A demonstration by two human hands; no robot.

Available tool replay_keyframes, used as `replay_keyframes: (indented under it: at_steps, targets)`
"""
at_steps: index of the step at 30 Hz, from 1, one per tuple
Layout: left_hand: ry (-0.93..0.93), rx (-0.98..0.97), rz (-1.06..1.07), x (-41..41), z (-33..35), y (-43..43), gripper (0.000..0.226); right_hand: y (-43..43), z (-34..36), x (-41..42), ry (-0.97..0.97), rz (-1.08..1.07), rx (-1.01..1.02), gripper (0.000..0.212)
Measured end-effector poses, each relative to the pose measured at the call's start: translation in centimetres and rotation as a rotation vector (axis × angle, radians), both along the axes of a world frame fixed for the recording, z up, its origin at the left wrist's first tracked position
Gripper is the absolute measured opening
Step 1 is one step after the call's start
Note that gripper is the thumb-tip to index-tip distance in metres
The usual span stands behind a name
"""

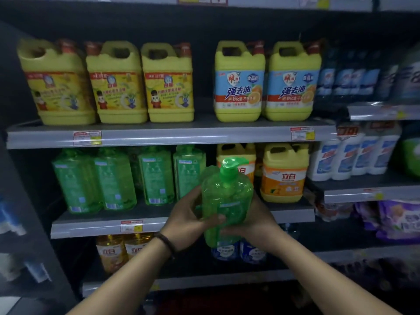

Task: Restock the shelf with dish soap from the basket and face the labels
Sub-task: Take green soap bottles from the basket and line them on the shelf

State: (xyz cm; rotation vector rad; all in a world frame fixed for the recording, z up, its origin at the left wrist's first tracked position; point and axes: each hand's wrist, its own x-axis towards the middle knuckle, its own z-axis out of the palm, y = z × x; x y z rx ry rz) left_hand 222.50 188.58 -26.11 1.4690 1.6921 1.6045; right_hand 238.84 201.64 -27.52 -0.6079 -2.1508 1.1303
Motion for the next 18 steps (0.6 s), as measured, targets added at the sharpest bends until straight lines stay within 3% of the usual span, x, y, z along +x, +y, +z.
replay_keyframes:
  at_steps: [3,9,12,18]
  targets:
    - [0.05,0.07,0.023,-1.5,-0.1,0.6,0.075,1.3,0.0,-2.1,0.012,-0.034,0.038,0.109]
    - [0.095,0.111,0.122,-6.7,0.3,-1.6,0.076,-0.3,0.1,-8.7,0.166,-0.047,0.146,0.09]
    - [0.131,0.105,0.195,-9.7,0.6,-3.3,0.073,-1.7,-0.1,-13.0,0.229,-0.082,0.162,0.098]
    - [0.166,0.086,0.287,-14.9,0.4,-5.4,0.075,-3.3,-0.4,-18.8,0.167,-0.061,0.119,0.089]
